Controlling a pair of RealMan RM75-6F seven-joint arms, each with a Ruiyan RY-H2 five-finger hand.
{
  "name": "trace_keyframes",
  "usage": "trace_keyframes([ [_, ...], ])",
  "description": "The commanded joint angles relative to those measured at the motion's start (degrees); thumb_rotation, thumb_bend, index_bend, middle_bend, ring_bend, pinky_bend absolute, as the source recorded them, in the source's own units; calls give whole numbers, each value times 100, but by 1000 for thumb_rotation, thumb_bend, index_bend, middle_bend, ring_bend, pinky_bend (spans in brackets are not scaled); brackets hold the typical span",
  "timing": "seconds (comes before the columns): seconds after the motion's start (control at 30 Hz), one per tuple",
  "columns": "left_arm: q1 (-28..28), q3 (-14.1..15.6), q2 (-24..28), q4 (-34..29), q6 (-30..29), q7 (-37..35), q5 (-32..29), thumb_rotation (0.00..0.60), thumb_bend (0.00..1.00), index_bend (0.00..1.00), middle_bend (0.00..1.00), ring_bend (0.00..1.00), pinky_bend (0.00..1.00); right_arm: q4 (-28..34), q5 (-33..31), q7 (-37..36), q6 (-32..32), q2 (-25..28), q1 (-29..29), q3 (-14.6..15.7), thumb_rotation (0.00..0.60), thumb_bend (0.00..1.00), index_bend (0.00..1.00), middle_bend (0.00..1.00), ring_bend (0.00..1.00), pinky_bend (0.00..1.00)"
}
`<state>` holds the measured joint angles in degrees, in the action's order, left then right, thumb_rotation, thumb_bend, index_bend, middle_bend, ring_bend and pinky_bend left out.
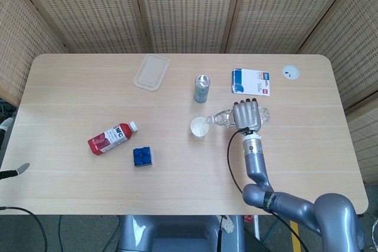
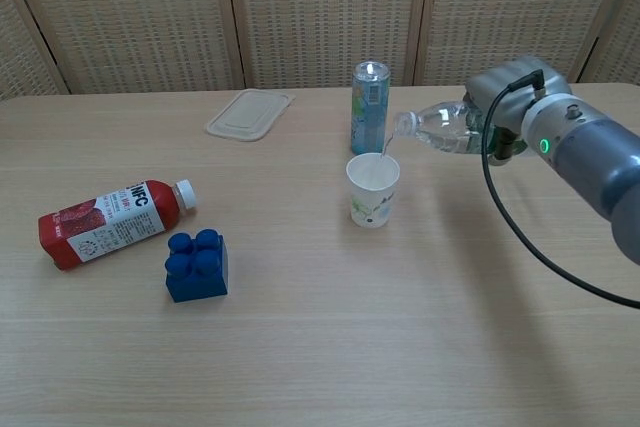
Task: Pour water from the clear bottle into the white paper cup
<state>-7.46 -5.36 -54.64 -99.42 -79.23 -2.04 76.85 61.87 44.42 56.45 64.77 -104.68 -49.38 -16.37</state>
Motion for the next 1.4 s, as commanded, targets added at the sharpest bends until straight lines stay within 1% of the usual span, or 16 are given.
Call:
trace_keyframes([
  [0.03,1,1,2,0,4,-8,0,600,0,0,0,0,0,-2,-23,-345,-59,-40,50,-155,600,494,592,598,407,526],
  [0.2,2,2,8,3,7,-20,-2,600,0,0,0,0,0,23,7,-958,-128,-13,148,-336,600,495,592,600,407,526],
  [0.5,14,9,25,-5,-6,-60,23,600,0,0,0,0,0,168,350,-2568,-317,212,482,-551,600,498,592,604,411,526],
  [0.7,23,33,25,-25,-29,-42,83,600,0,0,0,0,0,271,668,-4261,-381,369,863,-786,600,498,592,604,411,526],
  [0.73,23,48,21,-37,-31,-26,116,600,0,0,0,0,0,288,727,-4860,-506,397,974,-862,600,497,592,604,411,526],
  [0.83,27,56,19,-50,-44,-14,140,600,0,0,0,0,0,215,925,-5988,-836,452,1145,-927,600,498,592,604,411,526],
  [0.93,21,55,21,-64,-37,-10,140,600,0,0,0,0,0,34,1105,-6674,-1036,423,1230,-899,600,508,592,604,411,526],
  [1.1,-5,76,19,-71,32,17,142,600,0,0,0,0,0,-410,1498,-7282,-1120,262,1260,-717,600,517,592,604,411,526],
  [1.2,-13,87,14,-70,48,34,151,600,0,0,0,0,0,-632,1681,-7730,-1152,130,1265,-673,600,517,592,604,411,526],
  [1.27,-18,83,12,-65,60,34,133,600,0,0,0,0,0,-728,1735,-8113,-1206,21,1261,-702,600,517,592,604,411,526],
  [1.3,-19,83,12,-64,63,33,129,600,0,0,0,0,0,-761,1760,-8187,-1212,1,1257,-704,600,517,592,604,411,523],
  [1.4,-23,82,16,-65,77,29,112,600,0,0,0,0,0,-823,1818,-8659,-1307,-88,1256,-745,600,517,592,604,411,475],
])
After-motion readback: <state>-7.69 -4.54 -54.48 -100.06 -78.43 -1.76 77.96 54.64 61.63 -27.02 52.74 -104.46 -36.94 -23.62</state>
